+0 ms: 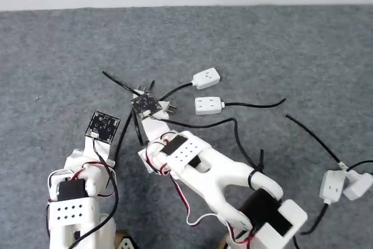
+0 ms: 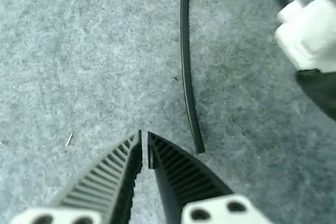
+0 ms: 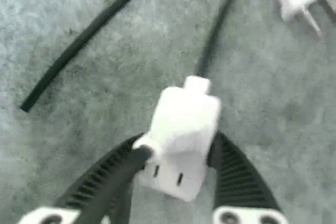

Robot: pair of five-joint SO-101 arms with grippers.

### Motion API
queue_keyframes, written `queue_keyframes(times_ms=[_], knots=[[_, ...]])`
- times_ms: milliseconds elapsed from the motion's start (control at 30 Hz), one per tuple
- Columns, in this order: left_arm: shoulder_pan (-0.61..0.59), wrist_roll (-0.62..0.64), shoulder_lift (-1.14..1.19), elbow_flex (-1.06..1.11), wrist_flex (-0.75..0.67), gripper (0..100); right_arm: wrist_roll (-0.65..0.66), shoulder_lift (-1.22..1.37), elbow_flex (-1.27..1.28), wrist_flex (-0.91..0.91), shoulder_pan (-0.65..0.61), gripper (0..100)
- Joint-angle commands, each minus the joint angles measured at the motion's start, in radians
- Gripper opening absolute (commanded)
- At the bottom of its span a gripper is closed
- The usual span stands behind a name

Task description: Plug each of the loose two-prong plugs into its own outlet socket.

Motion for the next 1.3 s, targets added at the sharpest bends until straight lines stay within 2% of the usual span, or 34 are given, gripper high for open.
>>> queue_keyframes(times_ms=[0,233,367,467,567,767,900,1000,1133,1267], knots=[[-0.006,0.008,-0.014,-0.008,-0.018,2,0.055,0.019,-0.087,0.073,0.005,0.9],[-0.011,0.008,-0.014,-0.008,-0.018,2,0.117,-0.137,-0.051,0.18,0.087,0.8],[-0.009,0.008,-0.014,-0.01,-0.02,2,0.195,-0.36,-0.037,0.351,0.111,0.8],[-0.008,0.008,-0.014,-0.01,-0.02,2,0.285,-0.526,-0.038,0.483,0.189,0.8],[-0.008,0.008,-0.014,-0.01,-0.02,2,0.338,-0.661,-0.04,0.573,0.374,0.8],[-0.006,0.008,-0.014,-0.01,-0.02,2,0.416,-0.823,-0.011,0.664,0.84,0.8],[-0.006,0.009,-0.014,-0.01,-0.02,2,0.493,-0.835,0.048,0.613,1.139,0.8],[-0.006,0.011,-0.014,-0.008,-0.02,2,0.563,-0.806,0.132,0.493,1.322,0.8],[-0.006,0.012,-0.014,-0.008,-0.02,2,0.624,-0.733,0.236,0.295,1.488,0.8],[-0.005,0.012,-0.014,-0.008,-0.02,2,0.684,-0.621,0.281,0.206,1.543,0.8]])
